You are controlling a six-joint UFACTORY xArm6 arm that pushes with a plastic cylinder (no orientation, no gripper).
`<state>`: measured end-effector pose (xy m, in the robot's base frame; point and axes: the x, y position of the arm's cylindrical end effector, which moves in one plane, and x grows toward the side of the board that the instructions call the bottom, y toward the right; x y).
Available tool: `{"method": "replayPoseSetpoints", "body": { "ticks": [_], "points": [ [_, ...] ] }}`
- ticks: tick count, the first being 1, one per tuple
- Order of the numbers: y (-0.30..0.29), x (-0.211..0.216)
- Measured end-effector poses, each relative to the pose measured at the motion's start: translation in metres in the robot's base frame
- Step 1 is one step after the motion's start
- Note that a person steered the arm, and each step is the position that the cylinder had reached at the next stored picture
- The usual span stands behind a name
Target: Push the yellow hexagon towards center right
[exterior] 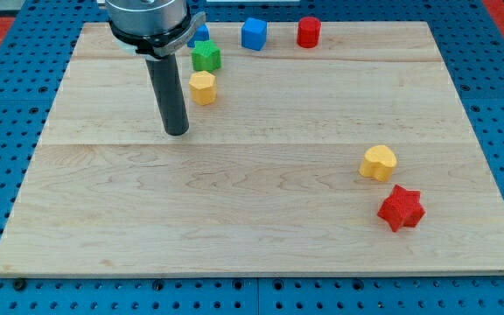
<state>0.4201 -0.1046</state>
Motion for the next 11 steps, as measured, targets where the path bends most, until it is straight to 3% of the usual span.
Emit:
{"method": "replayPoseSetpoints", "body": {
  "ticks": [1,2,3,5,9,10,11],
  "points": [
    [-0.039,-0.006],
    [-0.058,-0.052],
    [-0.044,-0.081],
    [0.096,-0.076],
    [0.121,-0.110],
    [0.146,-0.109],
    [0.187,-0.043]
  ]
}}
